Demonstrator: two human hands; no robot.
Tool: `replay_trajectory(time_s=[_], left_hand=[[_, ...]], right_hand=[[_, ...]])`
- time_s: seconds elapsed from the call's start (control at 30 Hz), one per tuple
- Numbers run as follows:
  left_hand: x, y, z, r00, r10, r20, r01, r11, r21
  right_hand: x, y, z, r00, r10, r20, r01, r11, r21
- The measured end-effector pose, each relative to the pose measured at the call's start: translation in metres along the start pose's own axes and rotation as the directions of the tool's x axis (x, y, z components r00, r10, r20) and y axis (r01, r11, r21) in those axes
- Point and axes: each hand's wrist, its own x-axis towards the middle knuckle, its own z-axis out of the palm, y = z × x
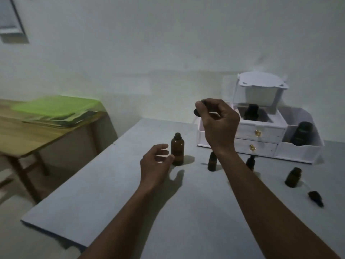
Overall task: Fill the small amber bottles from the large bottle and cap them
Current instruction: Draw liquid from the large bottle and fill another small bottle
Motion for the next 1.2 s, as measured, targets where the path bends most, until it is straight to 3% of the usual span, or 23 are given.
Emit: replay_trajectory(time_s=[0.3, 0.7, 0.93, 1.2], left_hand=[[0.017, 0.0, 0.022, 0.993, -0.071, 0.096, 0.078, 0.995, -0.068], [0.017, 0.0, 0.032, 0.985, -0.13, 0.11, 0.142, 0.984, -0.109], [0.019, -0.003, 0.032, 0.983, -0.153, 0.105, 0.167, 0.976, -0.138], [0.02, -0.005, 0.03, 0.988, -0.11, 0.105, 0.121, 0.987, -0.102]], right_hand=[[-0.001, 0.008, 0.019, 0.999, 0.013, -0.044, -0.012, 1.0, 0.023], [-0.009, 0.024, 0.034, 0.991, 0.07, 0.113, -0.066, 0.997, -0.038], [-0.028, 0.043, 0.041, 0.943, 0.176, 0.281, -0.111, 0.966, -0.233], [-0.037, 0.049, 0.04, 0.934, 0.233, 0.272, -0.147, 0.942, -0.301]])
